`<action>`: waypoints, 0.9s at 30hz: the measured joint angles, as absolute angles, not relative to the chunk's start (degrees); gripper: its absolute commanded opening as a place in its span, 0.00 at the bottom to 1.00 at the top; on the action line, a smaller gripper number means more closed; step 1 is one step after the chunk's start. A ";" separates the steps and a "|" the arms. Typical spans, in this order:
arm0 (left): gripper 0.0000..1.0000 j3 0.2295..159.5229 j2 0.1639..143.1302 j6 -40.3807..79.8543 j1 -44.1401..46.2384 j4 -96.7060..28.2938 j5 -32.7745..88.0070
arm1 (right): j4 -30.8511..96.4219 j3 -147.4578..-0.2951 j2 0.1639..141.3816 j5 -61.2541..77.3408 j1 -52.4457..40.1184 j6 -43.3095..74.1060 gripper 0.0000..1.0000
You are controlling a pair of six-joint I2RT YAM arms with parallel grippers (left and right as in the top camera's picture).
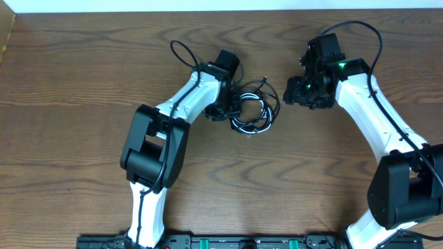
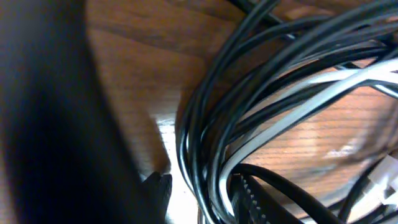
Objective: Untangle cables
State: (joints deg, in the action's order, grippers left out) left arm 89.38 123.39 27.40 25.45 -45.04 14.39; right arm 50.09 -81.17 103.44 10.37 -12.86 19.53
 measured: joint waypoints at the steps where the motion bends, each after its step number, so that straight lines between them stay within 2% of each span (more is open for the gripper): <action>1: 0.18 89.30 123.39 27.66 25.71 -44.88 14.00 | 50.09 -81.17 103.44 10.37 -12.86 19.53 0.62; 2: 0.08 89.21 123.39 28.12 26.02 -44.84 13.56 | 50.09 -81.17 103.44 10.37 -12.86 19.53 0.62; 11: 0.07 89.14 123.04 28.21 26.57 -44.51 12.95 | 50.09 -81.17 103.44 10.22 -12.86 19.53 0.62; 15: 0.07 88.68 119.81 24.03 25.63 -44.47 13.10 | 49.74 -81.17 103.44 10.72 -12.86 18.09 0.62; 20: 0.07 88.31 106.43 16.32 24.69 -43.83 14.37 | 46.02 -81.17 103.44 16.80 -12.86 13.21 0.63; 27: 0.07 88.44 91.55 11.51 24.75 -43.29 15.14 | 41.15 -81.23 103.44 29.43 -12.71 7.88 0.63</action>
